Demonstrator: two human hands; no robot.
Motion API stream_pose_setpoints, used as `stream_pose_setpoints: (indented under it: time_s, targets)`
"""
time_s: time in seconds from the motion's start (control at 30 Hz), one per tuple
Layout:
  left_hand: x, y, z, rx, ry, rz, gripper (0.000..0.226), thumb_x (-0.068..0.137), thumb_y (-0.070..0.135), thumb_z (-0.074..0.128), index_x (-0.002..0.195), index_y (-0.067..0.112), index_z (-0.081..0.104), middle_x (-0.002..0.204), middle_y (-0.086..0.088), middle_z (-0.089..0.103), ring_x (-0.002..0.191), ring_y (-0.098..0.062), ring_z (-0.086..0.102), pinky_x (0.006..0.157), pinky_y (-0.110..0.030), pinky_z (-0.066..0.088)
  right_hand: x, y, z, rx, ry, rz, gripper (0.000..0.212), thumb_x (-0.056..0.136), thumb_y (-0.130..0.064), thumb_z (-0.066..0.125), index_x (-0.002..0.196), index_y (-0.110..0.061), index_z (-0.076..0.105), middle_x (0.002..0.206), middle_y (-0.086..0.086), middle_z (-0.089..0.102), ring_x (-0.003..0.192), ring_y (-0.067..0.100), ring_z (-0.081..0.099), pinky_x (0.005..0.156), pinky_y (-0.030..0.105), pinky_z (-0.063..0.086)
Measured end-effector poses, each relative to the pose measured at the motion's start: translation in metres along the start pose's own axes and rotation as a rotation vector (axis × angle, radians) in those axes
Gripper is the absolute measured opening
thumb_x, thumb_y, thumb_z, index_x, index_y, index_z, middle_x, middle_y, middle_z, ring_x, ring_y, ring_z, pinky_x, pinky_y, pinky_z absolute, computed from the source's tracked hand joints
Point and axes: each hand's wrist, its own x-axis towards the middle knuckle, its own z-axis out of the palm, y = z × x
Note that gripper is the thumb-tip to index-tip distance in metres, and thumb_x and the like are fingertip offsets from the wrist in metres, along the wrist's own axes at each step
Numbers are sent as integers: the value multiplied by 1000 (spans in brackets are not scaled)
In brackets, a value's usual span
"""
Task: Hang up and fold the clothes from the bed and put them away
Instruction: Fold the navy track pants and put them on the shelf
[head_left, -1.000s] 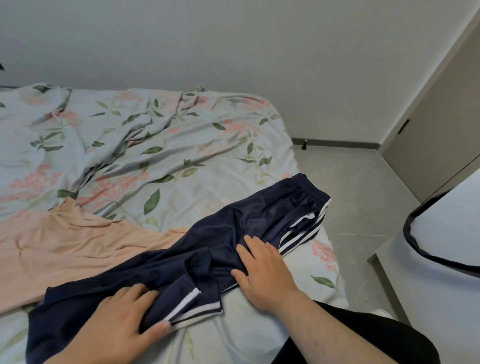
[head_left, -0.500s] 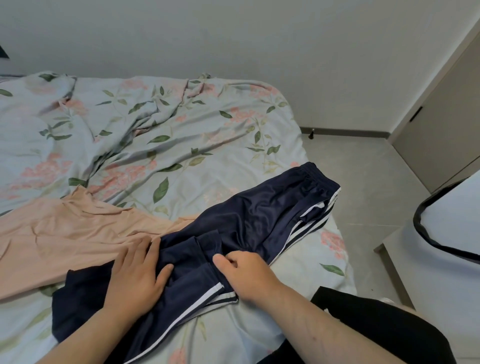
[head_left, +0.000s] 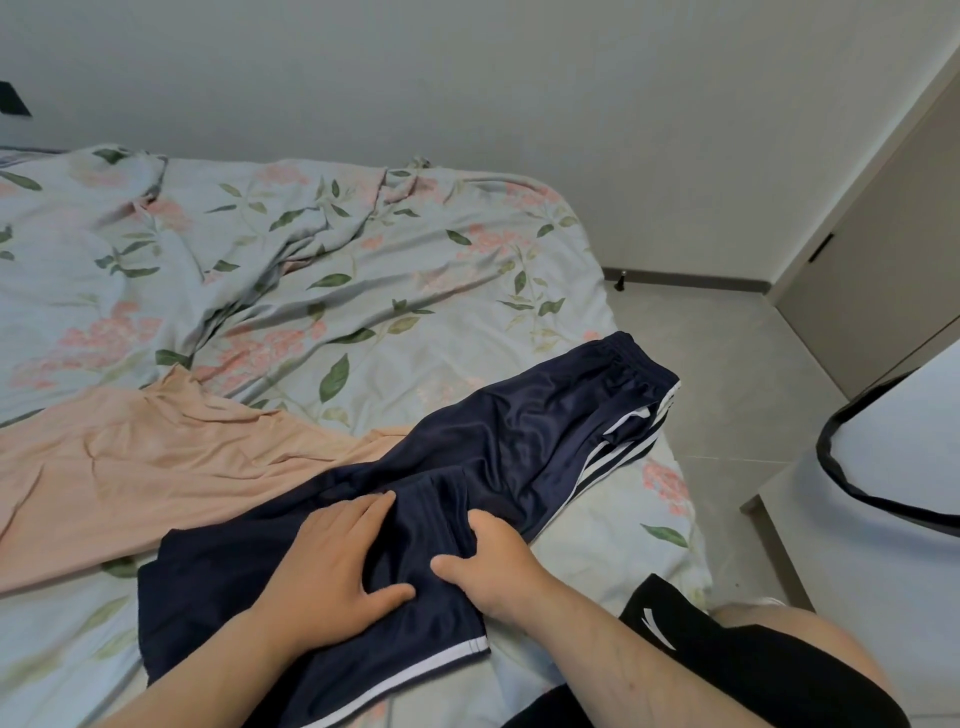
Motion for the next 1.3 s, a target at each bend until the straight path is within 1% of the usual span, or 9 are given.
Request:
stream_pose_setpoints:
  time_s: [0.17, 0.37, 0.57, 0.77, 0.9, 1.0, 1.1, 1.2, 1.3]
  targets:
    - [25, -7, -20, -198, -57, -153, 54, 85, 63, 35, 116, 30, 64, 103, 14, 62, 96, -9, 57, 92, -33, 45, 3, 8, -13, 251, 5, -62, 14, 91, -12, 61, 104, -11, 67, 105, 8, 74, 100, 28, 70, 91, 47, 58]
    - [43, -28, -43, -244, -342, -299, 32, 80, 51, 67, 69, 22, 59, 66, 11, 64, 63, -1, 58, 62, -25, 43, 12, 22, -57, 426, 235, -104, 24, 97, -5, 55, 101, -20, 74, 101, -2, 77, 99, 21, 72, 89, 39, 59]
    - [65, -43, -56, -388, -421, -326, 30, 90, 35, 67, 70, 14, 58, 67, 0, 61, 66, -11, 56, 70, -35, 45, 31, 36, -100, 35, 430, -135, 10, 95, -19, 58, 101, -23, 66, 98, -12, 69, 93, 11, 62, 77, 23, 47]
    - [103, -52, -55, -609, -693, -304, 42, 68, 48, 84, 89, 12, 74, 87, -8, 76, 83, -23, 72, 81, -37, 52, 72, 32, -179, -55, 611, -129, 15, 92, -22, 63, 79, -26, 58, 77, -13, 60, 70, 3, 54, 59, 19, 35]
    - [117, -89, -32, -680, -787, -289, 52, 65, 42, 92, 103, 12, 74, 102, -18, 74, 99, -38, 69, 96, -55, 49, 98, 30, -233, -61, 670, -134, 18, 91, -20, 64, 75, -26, 58, 75, -14, 62, 69, 3, 56, 59, 21, 38]
    - [117, -100, -16, -666, -724, -319, 53, 68, 52, 86, 114, 31, 71, 104, -1, 76, 100, -21, 72, 90, -39, 53, 116, 32, -264, -61, 713, -91, 21, 92, -23, 65, 76, -34, 56, 81, -17, 62, 74, -1, 57, 59, 17, 38]
    - [123, -94, -14, -341, -391, -371, 52, 53, 75, 74, 96, 48, 67, 75, 18, 72, 69, 1, 68, 66, -25, 51, 133, 42, -283, -100, 715, -63, 21, 94, -23, 62, 77, -33, 57, 83, -14, 64, 76, 4, 59, 59, 20, 39]
    - [129, -82, -20, -230, -110, -424, 54, 48, 83, 65, 87, 46, 64, 65, 19, 67, 58, 1, 64, 59, -27, 50, 145, 60, -291, -200, 667, 31, 20, 98, -24, 57, 78, -29, 57, 81, -11, 62, 79, 18, 62, 55, 21, 37]
    - [125, -52, -13, -66, 33, -441, 52, 50, 81, 61, 90, 47, 60, 85, 10, 66, 82, -13, 66, 71, -39, 53, 154, 77, -290, -379, 604, 105, 12, 97, -32, 57, 90, -24, 63, 95, 0, 65, 100, 31, 61, 71, 31, 45]
